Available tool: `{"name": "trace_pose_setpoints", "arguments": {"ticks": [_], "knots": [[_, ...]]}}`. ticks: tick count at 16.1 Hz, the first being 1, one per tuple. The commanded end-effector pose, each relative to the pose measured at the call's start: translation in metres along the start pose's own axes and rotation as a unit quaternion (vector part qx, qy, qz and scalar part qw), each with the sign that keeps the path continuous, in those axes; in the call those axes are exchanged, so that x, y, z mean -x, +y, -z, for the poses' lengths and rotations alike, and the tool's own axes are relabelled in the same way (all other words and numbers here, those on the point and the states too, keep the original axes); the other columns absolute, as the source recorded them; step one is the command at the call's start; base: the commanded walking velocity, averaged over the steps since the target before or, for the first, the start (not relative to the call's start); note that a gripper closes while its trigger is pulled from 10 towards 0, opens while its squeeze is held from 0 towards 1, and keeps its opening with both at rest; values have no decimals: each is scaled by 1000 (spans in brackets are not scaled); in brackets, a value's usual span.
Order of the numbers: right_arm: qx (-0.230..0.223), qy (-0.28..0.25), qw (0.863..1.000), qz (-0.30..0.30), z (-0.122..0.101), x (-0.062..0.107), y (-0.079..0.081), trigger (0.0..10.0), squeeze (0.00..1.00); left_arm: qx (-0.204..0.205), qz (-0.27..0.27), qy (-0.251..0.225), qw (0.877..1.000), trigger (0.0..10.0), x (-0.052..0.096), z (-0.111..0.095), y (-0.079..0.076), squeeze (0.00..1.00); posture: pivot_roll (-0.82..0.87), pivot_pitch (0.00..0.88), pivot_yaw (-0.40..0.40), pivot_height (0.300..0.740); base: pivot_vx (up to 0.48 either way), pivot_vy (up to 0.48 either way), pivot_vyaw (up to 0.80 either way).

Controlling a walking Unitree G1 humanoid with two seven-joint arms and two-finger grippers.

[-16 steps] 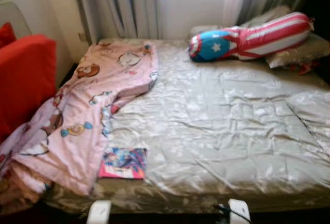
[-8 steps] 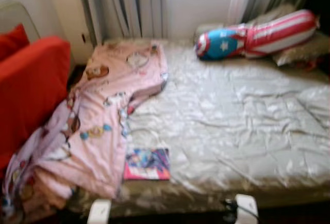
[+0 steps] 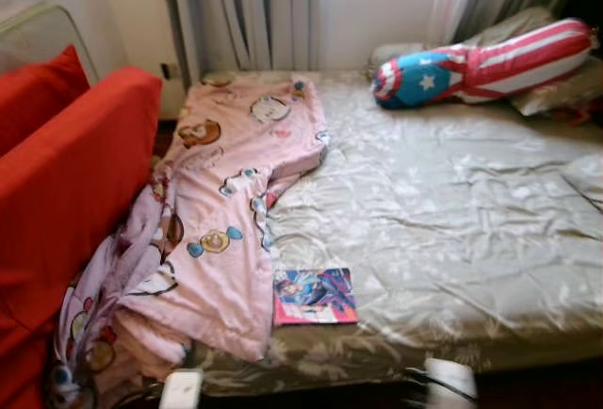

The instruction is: Clean up the room

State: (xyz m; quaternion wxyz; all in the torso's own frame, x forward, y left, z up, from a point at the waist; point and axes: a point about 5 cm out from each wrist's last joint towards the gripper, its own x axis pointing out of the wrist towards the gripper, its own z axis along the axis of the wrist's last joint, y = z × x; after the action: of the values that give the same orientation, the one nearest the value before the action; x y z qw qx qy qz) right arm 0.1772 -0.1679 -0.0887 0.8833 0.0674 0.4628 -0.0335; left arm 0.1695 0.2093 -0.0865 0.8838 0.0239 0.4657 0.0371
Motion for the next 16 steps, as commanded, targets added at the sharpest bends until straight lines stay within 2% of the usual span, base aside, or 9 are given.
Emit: {"name": "trace_pose_setpoints", "arguments": {"ticks": [1,4,6,9,11,14,16], "knots": [[3,2,1000,14,2,0,-3,10000,0,-11,8,-4,1000,10000,-1,-4,-6,0,-52,0,-10,740,0,0,0],[3,5,1000,11,4,0,4,10000,0,-10,8,-8,1000,10000,-1,-6,-6,0,-52,0,-13,740,0,0,0],[2,7,1000,13,7,1,3,10000,0,-7,9,-11,1000,10000,-1,-6,-6,0,-51,0,-15,740,0,0,0],[-2,8,1000,24,13,6,-27,10000,0,-2,11,-12,1000,10000,-1,-7,-7,0,-50,0,-16,740,0,0,0],[-5,4,1000,31,8,9,-45,10000,0,-2,10,-12,1000,10000,-2,-7,-7,0,-50,0,-17,740,0,0,0],[-8,-1,999,32,2,9,-50,10000,0,0,10,-11,1000,10000,-2,-7,-7,0,-50,0,-16,740,0,0,0],[-7,-1,1000,27,-1,7,-42,10000,0,-1,12,-11,1000,10000,-2,-7,-7,0,-51,0,-16,740,0,0,0]]}}
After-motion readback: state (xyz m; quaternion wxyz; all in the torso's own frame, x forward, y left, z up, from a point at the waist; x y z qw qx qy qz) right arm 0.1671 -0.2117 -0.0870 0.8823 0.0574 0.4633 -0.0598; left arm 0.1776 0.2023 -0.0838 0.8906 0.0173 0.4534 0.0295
